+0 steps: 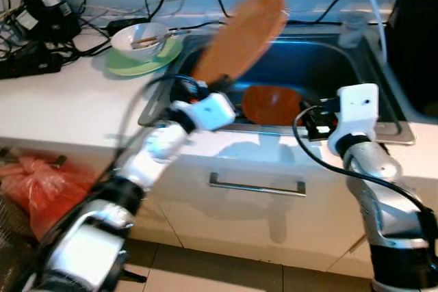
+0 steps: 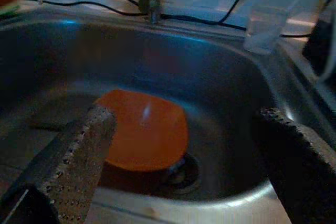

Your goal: Kitchen organization

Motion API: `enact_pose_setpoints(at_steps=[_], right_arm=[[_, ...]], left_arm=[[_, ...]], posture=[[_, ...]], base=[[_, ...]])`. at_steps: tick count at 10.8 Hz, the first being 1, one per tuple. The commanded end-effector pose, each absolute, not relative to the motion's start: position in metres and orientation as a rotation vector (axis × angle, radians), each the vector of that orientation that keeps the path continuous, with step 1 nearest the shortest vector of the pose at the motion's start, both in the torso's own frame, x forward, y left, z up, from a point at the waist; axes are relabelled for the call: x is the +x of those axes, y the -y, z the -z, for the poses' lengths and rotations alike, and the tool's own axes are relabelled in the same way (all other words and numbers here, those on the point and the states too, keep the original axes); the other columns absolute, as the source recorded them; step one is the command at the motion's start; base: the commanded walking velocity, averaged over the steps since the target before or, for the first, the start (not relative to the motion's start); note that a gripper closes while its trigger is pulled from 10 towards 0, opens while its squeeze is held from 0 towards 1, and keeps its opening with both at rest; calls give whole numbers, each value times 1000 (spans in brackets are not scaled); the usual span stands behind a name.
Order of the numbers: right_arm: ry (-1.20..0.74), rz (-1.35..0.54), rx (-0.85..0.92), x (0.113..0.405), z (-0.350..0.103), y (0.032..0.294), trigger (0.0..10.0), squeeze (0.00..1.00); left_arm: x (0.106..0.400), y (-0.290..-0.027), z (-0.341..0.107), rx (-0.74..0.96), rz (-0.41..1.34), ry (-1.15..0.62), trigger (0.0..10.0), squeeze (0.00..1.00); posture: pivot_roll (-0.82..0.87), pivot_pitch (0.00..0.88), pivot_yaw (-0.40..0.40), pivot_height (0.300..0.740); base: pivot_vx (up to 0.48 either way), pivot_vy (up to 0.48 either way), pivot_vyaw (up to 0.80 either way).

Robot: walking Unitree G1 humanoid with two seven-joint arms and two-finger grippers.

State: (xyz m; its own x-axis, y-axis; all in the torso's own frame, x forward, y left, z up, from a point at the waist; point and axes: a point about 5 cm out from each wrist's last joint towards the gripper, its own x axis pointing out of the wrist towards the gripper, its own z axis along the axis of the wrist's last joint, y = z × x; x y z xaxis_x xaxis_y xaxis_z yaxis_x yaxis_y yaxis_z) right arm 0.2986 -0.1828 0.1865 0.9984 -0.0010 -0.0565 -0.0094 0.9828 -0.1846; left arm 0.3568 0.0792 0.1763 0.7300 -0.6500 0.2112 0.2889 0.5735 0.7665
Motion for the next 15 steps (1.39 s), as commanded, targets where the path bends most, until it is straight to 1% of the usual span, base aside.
enact_pose_setpoints(at_steps=[1,2,3,6,7,10,12,14,15], right_arm=[[-62,22,-191,292,-189,187,10000,463],[-67,25,-192,288,-189,187,10000,463],[-80,24,-192,283,-188,187,10000,463],[-103,18,-196,271,-189,187,10000,471],[-113,6,-195,268,-189,186,10000,471],[-121,-27,-192,266,-192,179,10000,471],[-125,-30,-188,264,-193,177,10000,467],[-129,-34,-179,262,-193,175,10000,463],[-130,-38,-176,262,-193,172,10000,467]], left_arm=[[362,-77,-185,735,567,524,0,0],[363,-75,-181,692,557,488,0,0],[370,-74,-172,567,513,376,0,0],[381,-78,-165,344,401,230,0,0],[385,-80,-165,296,371,190,0,0],[394,-85,-160,258,338,43,0,0],[397,-82,-155,253,358,-83,0,0],[396,-74,-151,244,383,-142,0,0],[395,-71,-149,196,380,-169,0,0]], posture=[[-205,0,146,740],[-218,0,146,740],[-233,0,146,740],[-261,0,132,740],[-264,0,128,740],[-272,0,128,740],[-275,0,137,740],[-274,0,140,740],[-277,0,144,740]], base=[[0,0,0],[0,0,0],[0,0,0],[0,0,0],[0,0,0],[0,0,0],[0,0,0],[0,0,0],[0,0,0]])
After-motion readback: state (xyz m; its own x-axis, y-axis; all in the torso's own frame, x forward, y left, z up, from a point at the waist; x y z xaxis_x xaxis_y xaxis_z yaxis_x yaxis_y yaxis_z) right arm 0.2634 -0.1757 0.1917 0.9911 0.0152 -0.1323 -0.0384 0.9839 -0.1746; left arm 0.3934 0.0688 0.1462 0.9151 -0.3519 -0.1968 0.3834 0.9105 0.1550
